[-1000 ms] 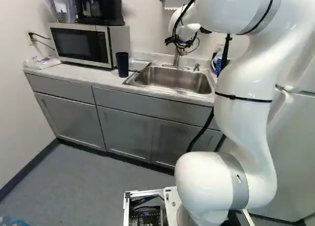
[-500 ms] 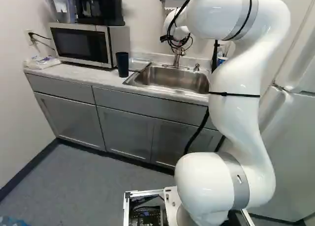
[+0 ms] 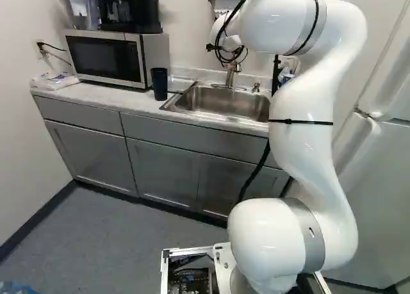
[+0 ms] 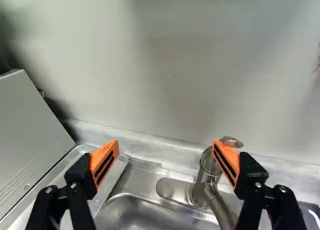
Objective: Rinse the cup and place it in the tray
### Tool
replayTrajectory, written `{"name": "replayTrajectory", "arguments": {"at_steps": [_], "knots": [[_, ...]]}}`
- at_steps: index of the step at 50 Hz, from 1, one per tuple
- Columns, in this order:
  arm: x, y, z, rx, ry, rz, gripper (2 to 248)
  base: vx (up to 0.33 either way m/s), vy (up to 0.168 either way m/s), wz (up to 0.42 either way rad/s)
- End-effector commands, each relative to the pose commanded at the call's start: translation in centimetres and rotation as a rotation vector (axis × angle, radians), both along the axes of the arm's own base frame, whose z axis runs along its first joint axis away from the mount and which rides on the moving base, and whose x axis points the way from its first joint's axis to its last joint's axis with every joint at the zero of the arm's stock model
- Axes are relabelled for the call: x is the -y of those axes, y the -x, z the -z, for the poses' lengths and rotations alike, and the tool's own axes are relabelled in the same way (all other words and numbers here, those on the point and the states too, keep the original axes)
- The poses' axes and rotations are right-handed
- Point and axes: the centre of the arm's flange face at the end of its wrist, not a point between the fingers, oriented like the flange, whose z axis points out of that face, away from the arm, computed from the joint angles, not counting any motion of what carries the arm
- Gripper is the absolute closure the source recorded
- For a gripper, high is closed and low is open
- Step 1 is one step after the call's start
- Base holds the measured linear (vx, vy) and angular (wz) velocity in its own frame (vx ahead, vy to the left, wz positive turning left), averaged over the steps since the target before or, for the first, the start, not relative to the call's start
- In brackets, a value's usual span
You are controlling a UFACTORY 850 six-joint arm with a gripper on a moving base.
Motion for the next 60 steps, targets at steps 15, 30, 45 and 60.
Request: {"name": "replayTrajectory", "arguments": {"at_steps": [15,30,45,60], "knots": [[0.0,0.1,0.0,0.000,0.000,0.000,3,0.000,0.000,0.000],[0.0,2.4,-0.4,-0.013,-0.001,0.002,3,0.000,0.000,0.000],[1.0,5.0,-0.7,-0.028,-0.002,0.018,3,0.000,0.000,0.000],[2.6,7.5,-0.5,-0.079,-0.007,0.046,3,0.000,0.000,0.000]]}}
